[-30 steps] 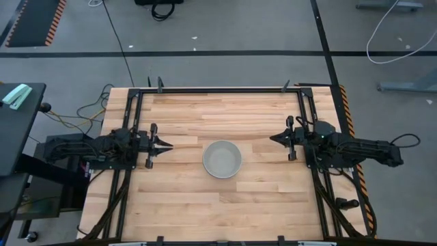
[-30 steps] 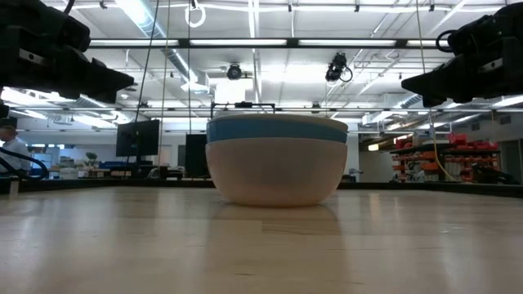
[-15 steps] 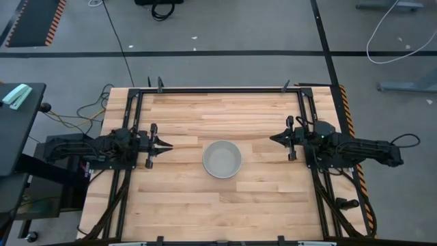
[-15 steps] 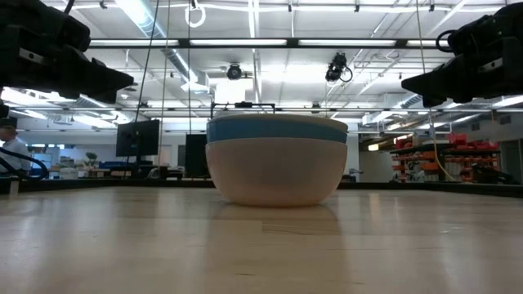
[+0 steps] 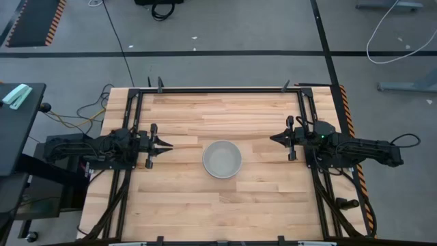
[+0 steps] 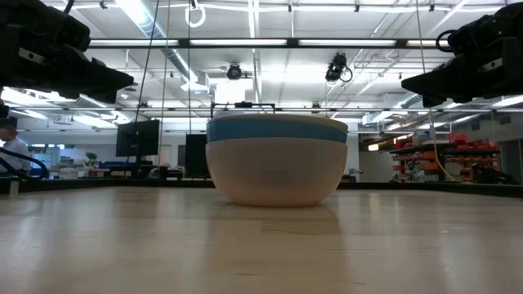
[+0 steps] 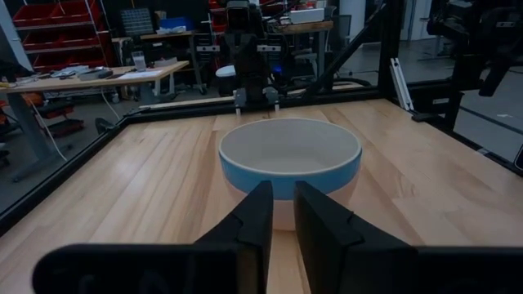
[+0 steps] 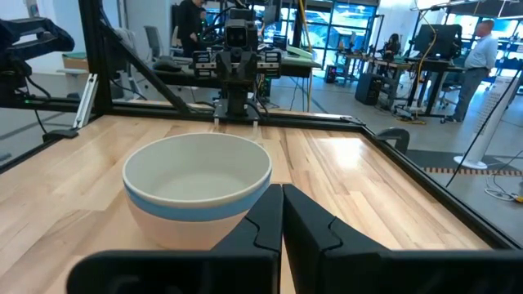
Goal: Nest bowls inside each other
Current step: Return to home position
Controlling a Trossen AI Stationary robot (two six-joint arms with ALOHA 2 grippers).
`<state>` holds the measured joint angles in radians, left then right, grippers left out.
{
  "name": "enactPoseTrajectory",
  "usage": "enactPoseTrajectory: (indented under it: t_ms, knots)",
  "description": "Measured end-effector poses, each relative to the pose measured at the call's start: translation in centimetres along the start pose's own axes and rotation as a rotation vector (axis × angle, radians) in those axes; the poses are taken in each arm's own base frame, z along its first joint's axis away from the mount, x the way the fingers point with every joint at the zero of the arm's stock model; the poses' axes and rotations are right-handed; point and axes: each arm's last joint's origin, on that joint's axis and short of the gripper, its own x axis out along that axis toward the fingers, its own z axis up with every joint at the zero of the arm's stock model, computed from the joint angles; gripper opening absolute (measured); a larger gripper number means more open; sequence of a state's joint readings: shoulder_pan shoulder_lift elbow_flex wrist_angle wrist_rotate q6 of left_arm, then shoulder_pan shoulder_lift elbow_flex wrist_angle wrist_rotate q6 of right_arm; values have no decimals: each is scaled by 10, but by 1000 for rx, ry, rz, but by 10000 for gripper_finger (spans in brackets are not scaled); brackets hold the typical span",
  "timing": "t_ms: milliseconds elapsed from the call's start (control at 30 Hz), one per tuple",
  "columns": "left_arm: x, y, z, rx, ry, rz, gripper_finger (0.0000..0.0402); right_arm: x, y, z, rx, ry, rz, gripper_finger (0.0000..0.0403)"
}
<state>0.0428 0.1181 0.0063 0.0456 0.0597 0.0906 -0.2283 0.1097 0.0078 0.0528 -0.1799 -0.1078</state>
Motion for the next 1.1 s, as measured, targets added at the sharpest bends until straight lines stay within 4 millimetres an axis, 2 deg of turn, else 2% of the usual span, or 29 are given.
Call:
enactPoseTrajectory:
  t_ms: [1100]
  knots:
    - [0,0,0,0,-3,0,56,0,0,0,0,0,0,18]
